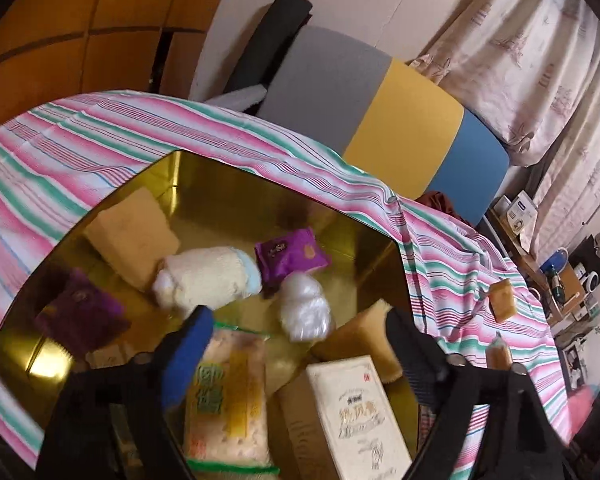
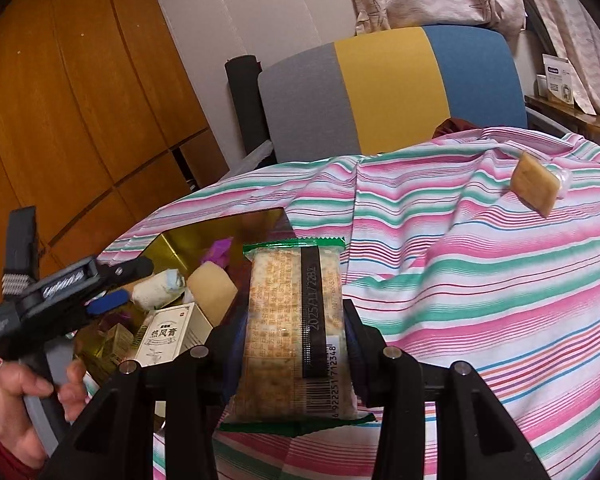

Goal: Organize objects
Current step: 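Carry the wrapped bundle into the gold tin and open the left tool, then lower the cracker packet into the gold tin and open the right tool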

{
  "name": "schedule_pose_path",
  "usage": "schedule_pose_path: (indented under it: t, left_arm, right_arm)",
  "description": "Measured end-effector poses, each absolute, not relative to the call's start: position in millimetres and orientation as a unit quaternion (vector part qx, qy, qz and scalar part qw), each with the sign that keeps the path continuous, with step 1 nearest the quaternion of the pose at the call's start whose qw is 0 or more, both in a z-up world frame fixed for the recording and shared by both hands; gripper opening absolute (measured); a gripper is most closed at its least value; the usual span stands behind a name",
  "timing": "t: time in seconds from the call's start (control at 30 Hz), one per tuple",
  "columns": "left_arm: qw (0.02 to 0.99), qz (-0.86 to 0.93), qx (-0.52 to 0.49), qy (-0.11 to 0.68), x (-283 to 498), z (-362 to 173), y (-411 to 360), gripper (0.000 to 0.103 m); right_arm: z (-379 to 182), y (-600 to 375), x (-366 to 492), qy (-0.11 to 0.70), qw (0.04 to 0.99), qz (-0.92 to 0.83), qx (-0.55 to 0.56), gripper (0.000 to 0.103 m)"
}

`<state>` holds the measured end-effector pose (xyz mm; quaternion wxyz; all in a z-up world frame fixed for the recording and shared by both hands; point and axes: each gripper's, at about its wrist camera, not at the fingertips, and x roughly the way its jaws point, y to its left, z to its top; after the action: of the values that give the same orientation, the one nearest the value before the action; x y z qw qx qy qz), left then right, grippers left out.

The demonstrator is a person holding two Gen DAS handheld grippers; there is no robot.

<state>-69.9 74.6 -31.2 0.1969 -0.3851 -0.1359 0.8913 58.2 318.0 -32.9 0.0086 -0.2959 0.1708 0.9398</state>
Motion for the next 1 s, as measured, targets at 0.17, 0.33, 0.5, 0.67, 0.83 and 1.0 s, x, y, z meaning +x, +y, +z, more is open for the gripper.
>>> schedule_pose_path:
  t: [0.17, 0.33, 0.5, 0.67, 0.83, 1.0]
  left_arm:
    - [0.187, 0.895, -0.379, -0.144, -40.4, -36.7, 63.7, 0.101]
    - [0.186, 0.905, -0.363, -0.123, -16.9, -34.2, 63.6, 0.103]
    - [0.187, 0.908, -0.356, -0.12, -7.0, -31.7, 60.6, 0.103]
    - [0.184, 0.908, -0.355, -0.125, -3.5, -30.5, 57.2, 0.103]
    - [0.181, 0.908, -0.357, -0.124, -1.8, -32.2, 55.4, 0.103]
    - [0.18, 0.907, -0.358, -0.129, -0.5, -31.1, 51.3, 0.103]
  right_arm:
    - [-31.1, 310.8, 49.5, 0.163, -0.005, 0.939, -0.302, 0.043]
    - [-20.2, 302.1, 30.6, 0.134, -0.026, 0.941, -0.31, 0.043]
    - [-5.6, 294.1, -6.2, 0.104, -0.044, 0.939, -0.326, 0.043]
    - [-0.1, 275.0, -41.9, 0.069, -0.054, 0.934, -0.346, 0.043]
    - [-6.2, 253.2, -73.9, 0.007, -0.059, 0.928, -0.369, 0.043]
    - [-19.6, 245.5, -103.0, -0.022, -0.057, 0.917, -0.393, 0.043]
